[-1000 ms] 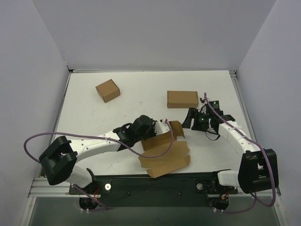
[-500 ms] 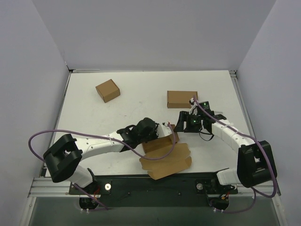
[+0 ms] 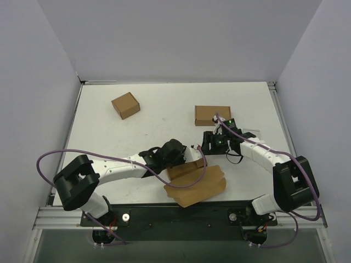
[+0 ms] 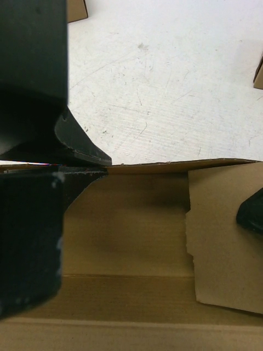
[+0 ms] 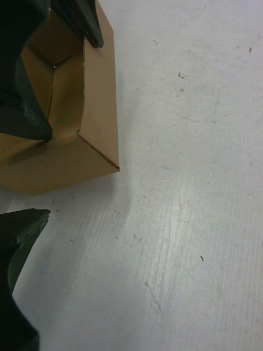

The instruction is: Fold the paper box

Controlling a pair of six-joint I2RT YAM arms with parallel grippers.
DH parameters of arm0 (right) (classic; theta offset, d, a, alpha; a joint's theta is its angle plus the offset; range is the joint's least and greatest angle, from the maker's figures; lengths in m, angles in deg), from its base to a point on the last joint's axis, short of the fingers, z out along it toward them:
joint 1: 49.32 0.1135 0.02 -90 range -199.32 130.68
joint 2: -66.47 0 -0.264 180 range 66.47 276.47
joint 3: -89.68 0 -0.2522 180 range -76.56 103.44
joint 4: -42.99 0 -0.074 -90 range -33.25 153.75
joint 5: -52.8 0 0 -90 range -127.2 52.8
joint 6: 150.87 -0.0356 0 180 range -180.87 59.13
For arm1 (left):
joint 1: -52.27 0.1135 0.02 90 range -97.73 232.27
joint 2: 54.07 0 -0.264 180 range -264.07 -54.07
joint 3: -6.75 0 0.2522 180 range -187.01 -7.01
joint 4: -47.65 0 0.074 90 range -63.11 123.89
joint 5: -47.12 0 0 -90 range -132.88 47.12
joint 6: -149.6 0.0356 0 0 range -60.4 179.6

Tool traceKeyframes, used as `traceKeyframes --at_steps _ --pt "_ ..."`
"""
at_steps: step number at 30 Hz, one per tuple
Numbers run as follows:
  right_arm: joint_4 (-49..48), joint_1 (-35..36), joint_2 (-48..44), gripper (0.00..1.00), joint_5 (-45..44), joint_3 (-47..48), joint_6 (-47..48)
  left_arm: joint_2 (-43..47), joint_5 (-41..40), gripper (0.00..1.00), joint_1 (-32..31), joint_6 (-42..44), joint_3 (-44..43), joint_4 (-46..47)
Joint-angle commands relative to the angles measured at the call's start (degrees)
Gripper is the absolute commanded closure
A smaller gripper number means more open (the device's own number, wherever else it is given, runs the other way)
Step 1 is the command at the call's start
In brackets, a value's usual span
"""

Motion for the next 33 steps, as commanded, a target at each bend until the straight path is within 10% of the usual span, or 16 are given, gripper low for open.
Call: traceKeyframes --at_steps 1,33 --pt "4.8 1.6 2.1 0.51 -6.2 1.5 2.5 0.0 -0.2 1.0 -0.5 0.5 -0.4 2.0" --pt "17.4 13.8 7.9 0.92 -41.4 8.1 -6.4 -0.6 -1.3 1.0 -0.7 -2.5 -2.4 1.2"
